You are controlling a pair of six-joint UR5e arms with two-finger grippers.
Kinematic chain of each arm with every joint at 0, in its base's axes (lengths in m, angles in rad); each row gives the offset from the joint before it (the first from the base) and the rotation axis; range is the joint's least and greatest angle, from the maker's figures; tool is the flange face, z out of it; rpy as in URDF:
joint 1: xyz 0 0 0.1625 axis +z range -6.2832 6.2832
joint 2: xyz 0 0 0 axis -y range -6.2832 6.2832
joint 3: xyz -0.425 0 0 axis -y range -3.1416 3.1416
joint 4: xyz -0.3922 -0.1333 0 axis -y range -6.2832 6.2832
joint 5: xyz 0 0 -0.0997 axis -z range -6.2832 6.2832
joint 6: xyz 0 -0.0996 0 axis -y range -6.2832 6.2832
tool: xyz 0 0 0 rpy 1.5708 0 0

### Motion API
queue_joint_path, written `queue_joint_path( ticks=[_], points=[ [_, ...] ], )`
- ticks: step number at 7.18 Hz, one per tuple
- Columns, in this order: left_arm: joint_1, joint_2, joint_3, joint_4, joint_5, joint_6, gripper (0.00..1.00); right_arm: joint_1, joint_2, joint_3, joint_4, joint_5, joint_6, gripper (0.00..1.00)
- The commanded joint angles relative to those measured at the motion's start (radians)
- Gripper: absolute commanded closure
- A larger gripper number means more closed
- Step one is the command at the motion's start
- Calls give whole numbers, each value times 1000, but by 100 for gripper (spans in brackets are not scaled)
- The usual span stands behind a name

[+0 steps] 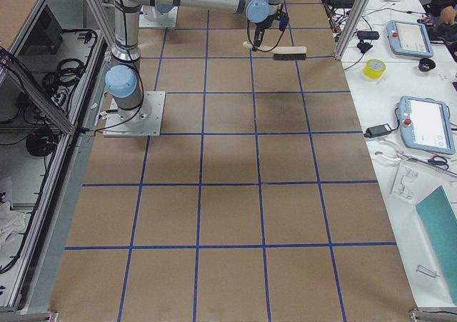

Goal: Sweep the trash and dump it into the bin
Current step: 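Carry the loaded dustpan to the bin with the left gripper while the right withdraws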

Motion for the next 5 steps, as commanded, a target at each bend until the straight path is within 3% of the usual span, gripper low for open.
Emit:
queue_joint_path(
  ticks=[1,2,3,5],
  points=[
    [151,-5,60,-37,7,140,98,-158,9,0,-2,-20,-169,100],
    [217,0,88,-48,12,172,99,-199,17,1,-9,-26,-281,100],
    [312,3,132,-148,65,205,100,-224,32,3,-9,-31,-346,100],
    [418,-67,274,-149,78,282,100,-293,44,5,0,-31,-441,100]
  ],
)
